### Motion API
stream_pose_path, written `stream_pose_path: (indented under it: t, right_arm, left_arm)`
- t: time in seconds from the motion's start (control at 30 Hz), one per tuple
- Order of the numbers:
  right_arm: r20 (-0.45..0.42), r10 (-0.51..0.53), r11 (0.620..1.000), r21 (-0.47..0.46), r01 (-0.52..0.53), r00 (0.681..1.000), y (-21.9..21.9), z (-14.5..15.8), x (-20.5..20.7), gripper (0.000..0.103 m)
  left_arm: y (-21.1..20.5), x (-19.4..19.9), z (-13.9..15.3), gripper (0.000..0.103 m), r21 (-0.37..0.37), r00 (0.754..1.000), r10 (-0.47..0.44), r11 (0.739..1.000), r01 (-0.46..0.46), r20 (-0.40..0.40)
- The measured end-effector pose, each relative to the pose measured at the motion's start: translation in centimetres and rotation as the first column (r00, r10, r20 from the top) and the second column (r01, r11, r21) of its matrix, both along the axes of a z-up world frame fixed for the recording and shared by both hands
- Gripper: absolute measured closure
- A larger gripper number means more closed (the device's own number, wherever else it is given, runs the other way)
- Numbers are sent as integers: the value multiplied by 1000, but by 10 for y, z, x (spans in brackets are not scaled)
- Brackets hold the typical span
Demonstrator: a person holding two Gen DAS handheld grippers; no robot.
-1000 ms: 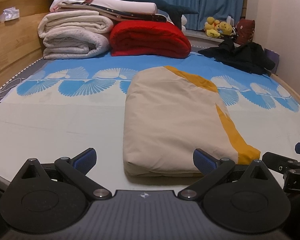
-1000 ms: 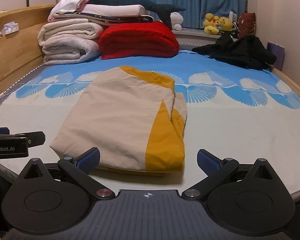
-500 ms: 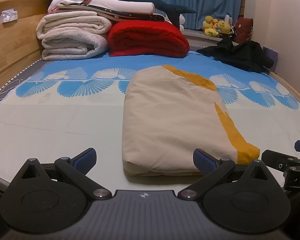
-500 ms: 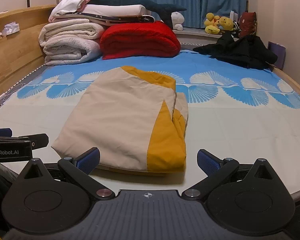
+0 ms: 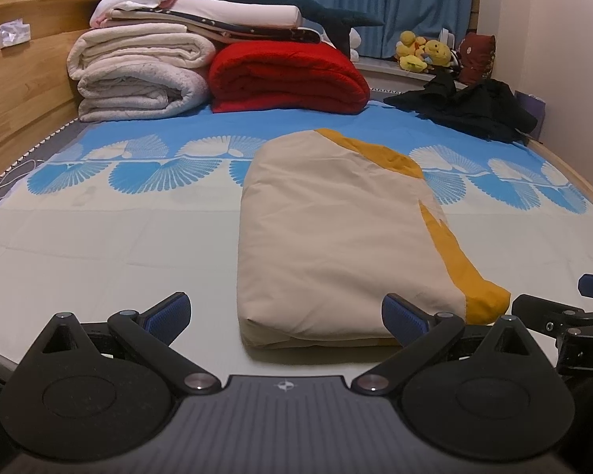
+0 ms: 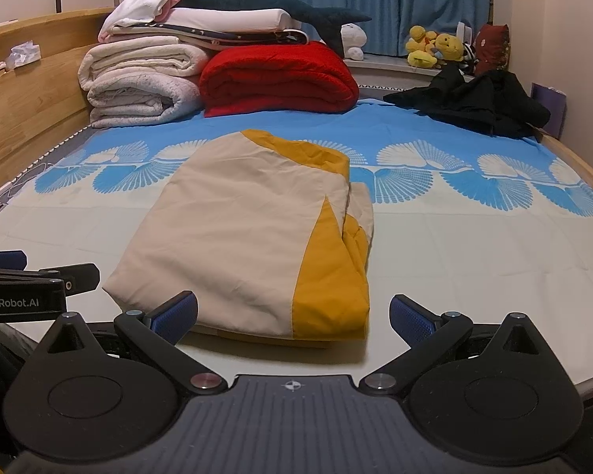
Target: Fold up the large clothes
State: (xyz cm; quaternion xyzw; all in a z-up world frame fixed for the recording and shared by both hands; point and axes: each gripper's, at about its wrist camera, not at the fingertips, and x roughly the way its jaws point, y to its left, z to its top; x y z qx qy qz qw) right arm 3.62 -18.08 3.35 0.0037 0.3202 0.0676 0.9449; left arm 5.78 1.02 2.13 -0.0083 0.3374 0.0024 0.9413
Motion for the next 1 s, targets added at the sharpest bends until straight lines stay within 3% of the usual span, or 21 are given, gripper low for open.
stream_pose_path:
  t: [1.0]
  right_arm:
    - [-2,-1,1000,0,1,1000,3,0,0,1]
  left_arm:
    - [-2,0,-1,0,1,1000,-15,1000,15,0]
